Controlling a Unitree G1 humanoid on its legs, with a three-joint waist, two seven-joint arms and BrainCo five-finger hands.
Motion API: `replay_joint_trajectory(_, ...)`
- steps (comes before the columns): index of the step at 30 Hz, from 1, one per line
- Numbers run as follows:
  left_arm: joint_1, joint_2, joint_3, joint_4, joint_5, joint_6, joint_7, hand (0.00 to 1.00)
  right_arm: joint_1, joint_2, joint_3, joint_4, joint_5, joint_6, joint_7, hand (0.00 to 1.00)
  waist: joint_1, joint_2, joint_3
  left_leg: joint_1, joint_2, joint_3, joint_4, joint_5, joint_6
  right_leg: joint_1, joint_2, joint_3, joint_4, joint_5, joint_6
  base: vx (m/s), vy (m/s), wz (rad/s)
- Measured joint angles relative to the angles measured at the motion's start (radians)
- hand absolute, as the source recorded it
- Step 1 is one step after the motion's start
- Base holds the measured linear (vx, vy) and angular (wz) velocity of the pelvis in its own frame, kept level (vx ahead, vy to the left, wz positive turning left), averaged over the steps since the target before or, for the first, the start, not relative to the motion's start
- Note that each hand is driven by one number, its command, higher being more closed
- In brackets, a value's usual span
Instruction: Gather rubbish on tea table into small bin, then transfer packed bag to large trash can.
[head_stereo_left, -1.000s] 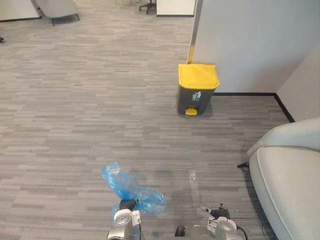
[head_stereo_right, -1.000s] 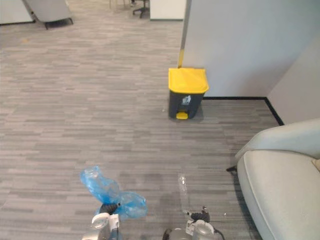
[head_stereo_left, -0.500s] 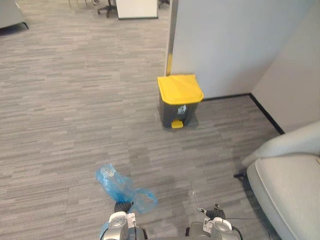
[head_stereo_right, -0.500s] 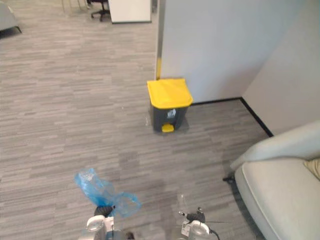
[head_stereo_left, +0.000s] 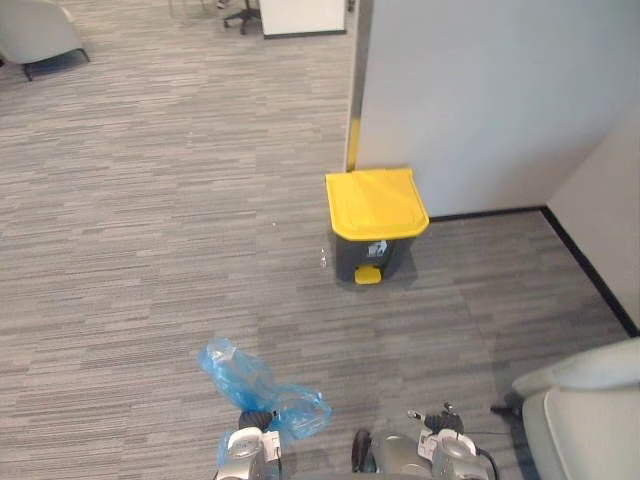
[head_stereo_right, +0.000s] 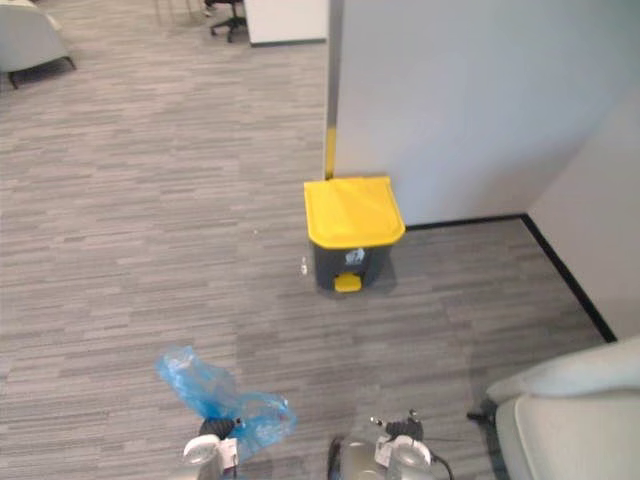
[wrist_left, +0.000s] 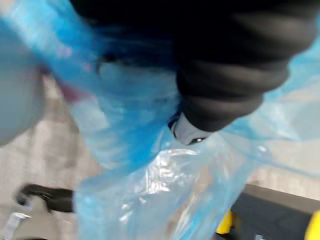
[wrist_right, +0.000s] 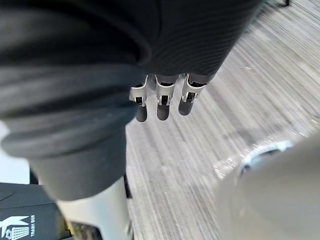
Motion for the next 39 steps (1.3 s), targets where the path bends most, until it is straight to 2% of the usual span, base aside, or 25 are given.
replay_joint_trajectory(3, 0.001, 0.000, 0.001, -0.021, 0.000, -0.002, 0.000, 1.00, -0.016, 0.001, -0.001, 0.015, 0.002, 0.005, -0.003, 0.00, 0.007, -0.001, 0.000, -0.080, -0.029, 0.060, -0.143, -0.040, 0.028, 0.066, -0.005, 0.032, -0.061, 0.001, 0.001, 0.30, 0.041, -0.39)
replay_joint_trajectory(4, 0.004, -0.001, 0.007, -0.026, 0.000, -0.002, 0.000, 1.00, -0.015, 0.006, -0.003, 0.015, 0.002, 0.005, -0.004, 0.00, 0.014, -0.003, 0.003, -0.093, -0.067, 0.056, -0.284, -0.032, 0.043, 0.086, -0.016, 0.059, -0.070, 0.001, 0.002, 0.36, 0.171, -0.69)
replay_joint_trajectory(5, 0.004, -0.002, 0.016, -0.032, 0.000, -0.002, 0.001, 1.00, -0.015, 0.009, -0.002, 0.014, 0.002, 0.004, -0.004, 0.00, 0.023, -0.003, 0.004, -0.097, -0.100, 0.039, -0.409, 0.007, 0.062, 0.101, -0.029, 0.089, -0.075, -0.009, 0.019, 0.36, 0.198, -0.76)
replay_joint_trajectory(6, 0.004, -0.008, 0.018, -0.033, 0.000, -0.002, 0.001, 1.00, -0.013, 0.010, -0.002, 0.014, 0.002, 0.005, -0.005, 0.00, 0.027, 0.002, 0.002, -0.102, -0.114, 0.023, -0.461, 0.077, 0.057, 0.114, -0.035, 0.106, -0.078, -0.019, 0.041, 0.35, 0.229, -0.81)
replay_joint_trajectory(7, 0.009, -0.003, 0.024, -0.034, 0.000, -0.003, 0.003, 1.00, -0.006, 0.010, 0.002, 0.015, 0.002, 0.006, -0.005, 0.00, 0.039, -0.011, -0.007, -0.075, -0.146, 0.023, -0.479, 0.105, 0.061, 0.129, -0.048, 0.150, -0.086, -0.025, 0.069, 0.36, 0.217, -0.49)
replay_joint_trajectory(9, -0.002, -0.001, 0.027, -0.032, 0.000, -0.003, 0.003, 1.00, 0.006, 0.024, 0.007, 0.014, 0.001, 0.005, -0.006, 0.00, 0.030, -0.027, -0.023, -0.056, -0.165, 0.054, -0.485, 0.073, 0.085, 0.126, -0.077, 0.169, -0.081, -0.023, 0.074, 0.38, 0.235, -0.31)
replay_joint_trajectory(10, -0.002, -0.003, 0.026, -0.028, 0.000, -0.002, 0.003, 1.00, 0.007, 0.024, 0.012, 0.016, 0.000, 0.007, -0.002, 0.00, 0.044, -0.035, -0.027, -0.038, -0.170, 0.093, -0.481, 0.066, 0.092, 0.118, -0.093, 0.194, -0.055, -0.020, 0.078, 0.29, 0.211, -0.53)
replay_joint_trajectory(12, 0.009, -0.008, 0.026, -0.021, 0.000, -0.002, 0.003, 1.00, 0.005, 0.027, 0.014, 0.010, -0.001, 0.004, -0.002, 0.00, 0.047, -0.025, -0.028, 0.020, -0.174, 0.128, -0.505, 0.030, 0.104, 0.066, -0.103, 0.215, 0.089, -0.009, 0.106, 0.26, 0.203, -0.66)
replay_joint_trajectory(14, 0.011, 0.011, 0.006, -0.013, 0.000, 0.002, 0.003, 1.00, 0.004, 0.022, 0.022, -0.005, -0.004, 0.004, 0.005, 0.00, 0.046, -0.028, -0.020, 0.103, -0.190, 0.152, -0.535, -0.007, 0.116, -0.095, -0.128, 0.238, 0.460, 0.042, 0.206, 0.24, 0.163, -0.36)
replay_joint_trajectory(15, 0.013, 0.015, 0.006, -0.011, 0.000, 0.004, 0.004, 1.00, 0.009, 0.022, 0.020, -0.016, -0.006, 0.003, 0.006, 0.00, 0.042, -0.025, -0.016, 0.128, -0.196, 0.150, -0.541, -0.016, 0.119, -0.134, -0.140, 0.231, 0.560, 0.045, 0.212, 0.19, 0.070, 0.02)
replay_joint_trajectory(17, 0.015, 0.020, 0.006, -0.004, 0.000, 0.013, 0.004, 1.00, 0.014, 0.022, 0.016, -0.028, -0.009, 0.001, 0.006, 0.00, 0.029, -0.032, -0.017, 0.197, -0.198, 0.129, -0.564, -0.026, 0.117, -0.197, -0.156, 0.178, 0.659, 0.022, 0.183, 0.29, 0.003, 0.36)
replay_joint_trajectory(19, 0.007, 0.019, 0.006, 0.007, 0.000, 0.015, 0.004, 1.00, 0.008, 0.023, 0.010, -0.028, -0.010, -0.004, 0.006, 0.00, 0.025, -0.032, -0.015, 0.253, -0.194, 0.112, -0.626, -0.026, 0.116, -0.243, -0.161, 0.117, 0.601, -0.010, 0.156, 0.32, -0.058, 0.41)
replay_joint_trajectory(22, 0.009, 0.019, 0.007, 0.029, 0.000, 0.016, 0.004, 1.00, -0.004, 0.022, -0.005, -0.026, -0.010, -0.004, 0.006, 0.00, 0.015, -0.028, -0.012, 0.315, -0.170, 0.096, -0.679, -0.027, 0.103, -0.272, -0.138, 0.055, 0.305, 0.015, 0.125, 0.33, -0.151, 0.32)
replay_joint_trajectory(23, 0.010, 0.023, 0.008, 0.030, 0.000, 0.015, 0.003, 1.00, -0.002, 0.023, -0.004, -0.022, -0.010, -0.004, 0.007, 0.00, 0.013, -0.037, -0.013, 0.325, -0.177, 0.078, -0.683, -0.037, 0.077, -0.250, -0.125, 0.060, 0.150, 0.097, 0.108, 0.37, -0.206, 0.33)
replay_joint_trajectory(24, 0.001, 0.011, 0.011, 0.044, 0.000, 0.016, 0.003, 1.00, -0.012, 0.008, -0.016, -0.018, -0.012, -0.005, 0.010, 0.00, 0.003, -0.009, -0.005, 0.349, -0.153, 0.041, -0.688, -0.050, 0.054, -0.231, -0.100, 0.056, 0.162, 0.121, 0.076, 0.44, -0.231, 0.21)
replay_joint_trajectory(26, 0.000, -0.002, 0.005, 0.044, 0.000, 0.015, 0.000, 1.00, -0.023, -0.008, -0.037, -0.013, -0.012, 0.000, 0.009, 0.00, 0.002, 0.025, -0.007, 0.347, -0.130, 0.026, -0.671, -0.028, 0.041, -0.234, -0.085, 0.042, 0.186, 0.069, 0.061, 0.36, -0.192, 0.05)
replay_joint_trajectory(29, -0.014, -0.001, 0.006, 0.044, 0.000, 0.014, 0.000, 1.00, -0.016, -0.010, -0.042, -0.012, -0.010, 0.004, 0.008, 0.00, -0.007, 0.031, -0.010, 0.298, -0.092, -0.029, -0.530, 0.012, 0.004, -0.166, -0.068, -0.004, 0.159, 0.022, 0.040, 0.33, -0.209, 0.28)
replay_joint_trajectory(30, -0.016, -0.001, 0.004, 0.043, 0.001, 0.014, -0.001, 1.00, -0.012, -0.010, -0.041, -0.012, -0.010, 0.004, 0.008, 0.00, -0.008, 0.031, -0.010, 0.276, -0.082, -0.039, -0.478, 0.019, -0.007, -0.143, -0.064, -0.015, 0.139, 0.022, 0.040, 0.40, -0.233, 0.48)
replay_joint_trajectory(31, -0.022, 0.000, 0.005, 0.039, 0.001, 0.014, -0.001, 1.00, -0.001, -0.008, -0.037, -0.011, -0.009, 0.004, 0.007, 0.00, -0.004, 0.023, -0.006, 0.190, -0.056, -0.053, -0.278, 0.051, -0.028, -0.072, -0.056, -0.035, 0.075, 0.025, 0.035, 0.31, -0.152, 0.28)
replay_joint_trajectory(33, -0.004, -0.001, 0.007, 0.022, 0.000, 0.013, -0.001, 1.00, 0.006, -0.005, -0.034, 0.000, -0.007, 0.005, 0.005, 0.00, 0.001, 0.014, -0.005, 0.131, -0.029, -0.011, -0.157, 0.027, -0.020, 0.009, -0.047, -0.036, 0.009, 0.030, 0.027, 0.28, -0.077, 0.03)
replay_joint_trajectory(34, 0.007, 0.000, 0.007, 0.016, 0.001, 0.014, -0.001, 1.00, 0.005, -0.005, -0.030, 0.014, -0.003, 0.004, 0.004, 0.00, 0.001, 0.003, -0.013, 0.091, -0.025, 0.035, -0.170, -0.004, -0.010, 0.037, -0.050, -0.032, -0.019, 0.032, 0.027, 0.22, -0.009, -0.14)
replay_joint_trajectory(36, 0.008, 0.000, 0.008, 0.002, 0.001, 0.014, -0.001, 1.00, 0.006, -0.005, -0.031, 0.015, 0.000, 0.006, 0.003, 0.00, 0.003, 0.005, -0.015, 0.047, -0.039, 0.066, -0.296, -0.033, 0.010, 0.062, -0.060, -0.012, -0.036, 0.036, 0.034, 0.21, 0.088, -0.26)
replay_joint_trajectory(37, 0.007, 0.000, 0.006, 0.002, 0.001, 0.014, -0.001, 1.00, 0.006, -0.005, -0.032, 0.014, 0.000, 0.006, 0.003, 0.00, 0.002, 0.009, -0.017, 0.038, -0.049, 0.068, -0.398, -0.015, 0.025, 0.064, -0.064, -0.003, -0.036, 0.040, 0.042, 0.24, 0.187, -0.34)
replay_joint_trajectory(38, 0.005, -0.002, 0.007, 0.005, 0.003, 0.014, -0.001, 1.00, 0.005, -0.009, -0.038, 0.015, 0.000, 0.004, 0.003, 0.00, 0.001, 0.027, -0.027, 0.032, -0.065, 0.049, -0.529, 0.071, 0.018, 0.062, -0.058, 0.009, -0.041, 0.046, 0.059, 0.19, 0.166, -0.36)
replay_joint_trajectory(39, 0.006, 0.002, 0.009, 0.010, 0.009, 0.016, 0.000, 1.00, 0.008, -0.009, -0.039, 0.016, 0.001, 0.009, 0.003, 0.00, 0.004, 0.009, -0.034, 0.051, -0.086, 0.057, -0.544, 0.081, 0.032, 0.063, -0.064, 0.034, -0.052, 0.049, 0.081, 0.18, 0.152, -0.33)
